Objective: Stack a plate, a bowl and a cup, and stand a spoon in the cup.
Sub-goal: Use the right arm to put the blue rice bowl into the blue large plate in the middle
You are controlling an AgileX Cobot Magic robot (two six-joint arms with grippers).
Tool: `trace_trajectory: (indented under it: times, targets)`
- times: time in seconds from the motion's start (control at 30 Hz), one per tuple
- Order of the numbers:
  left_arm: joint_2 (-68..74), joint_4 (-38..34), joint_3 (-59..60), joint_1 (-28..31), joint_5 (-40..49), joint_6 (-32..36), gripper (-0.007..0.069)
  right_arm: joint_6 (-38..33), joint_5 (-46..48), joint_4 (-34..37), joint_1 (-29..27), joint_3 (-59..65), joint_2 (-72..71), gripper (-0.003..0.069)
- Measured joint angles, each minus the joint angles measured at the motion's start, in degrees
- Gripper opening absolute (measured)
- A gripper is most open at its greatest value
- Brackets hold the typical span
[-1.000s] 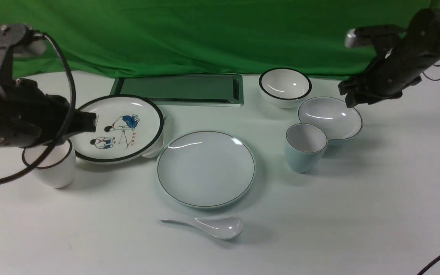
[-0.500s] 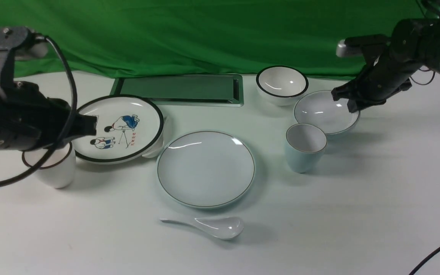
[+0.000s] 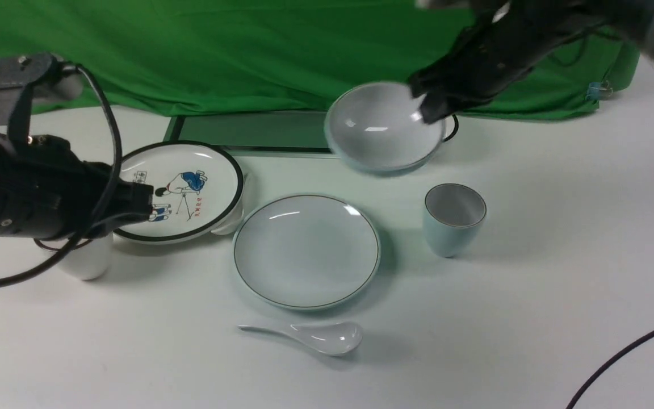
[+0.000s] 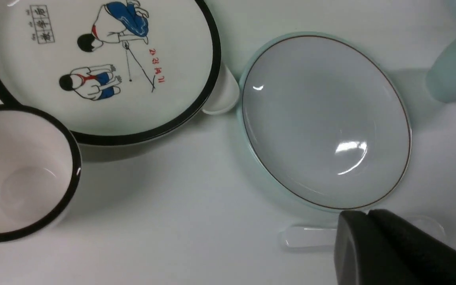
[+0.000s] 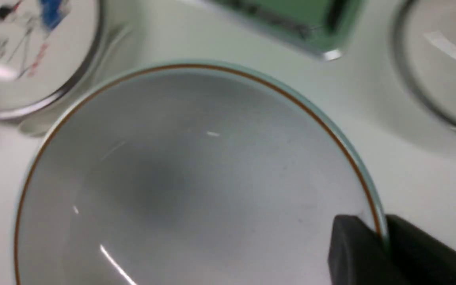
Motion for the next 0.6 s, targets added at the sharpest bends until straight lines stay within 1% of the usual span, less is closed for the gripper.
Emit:
trace_trajectory:
  times: [0.07, 0.1, 0.13, 0.2, 0.33, 0.43, 0.53, 0.6]
  targets:
    - [0.0, 0.0, 0.0, 0.0, 0.6, 0.0, -0.0029, -0.1, -0.6, -1.5, 3.9, 0.1, 3.0, 0.0076]
    - [0.0, 0.0, 0.0, 0.0, 0.5, 0.1, -0.0029, -0.1, -0.6, -1.8, 4.3, 0.1, 3.0, 0.0076]
    - [0.0, 0.0, 0.0, 0.0, 1.1, 0.1, -0.0029, -0.1, -1.2, -3.3, 6.3, 0.1, 5.3, 0.0076]
    - [0.0, 0.0, 0.0, 0.0, 1.3, 0.2, -0.0029, -0.1, -2.1, -4.8, 7.6, 0.5, 7.4, 0.0076]
    - [0.0, 0.0, 0.0, 0.0, 1.3, 0.3, -0.0029, -0.5, -4.1, -5.5, 8.1, 0.6, 8.5, 0.0076]
    - [0.0, 0.0, 0.0, 0.0, 1.3, 0.3, -0.0029, -0.9, -5.1, -6.0, 8.1, 0.6, 8.5, 0.0092]
    - [0.0, 0.0, 0.0, 0.0, 1.3, 0.3, -0.0029, -1.1, -4.2, -6.1, 8.1, 0.6, 8.5, 0.0179]
    - [0.0, 0.0, 0.0, 0.0, 1.3, 0.3, -0.0029, -1.1, -2.5, -6.2, 8.1, 0.6, 8.5, 0.0283]
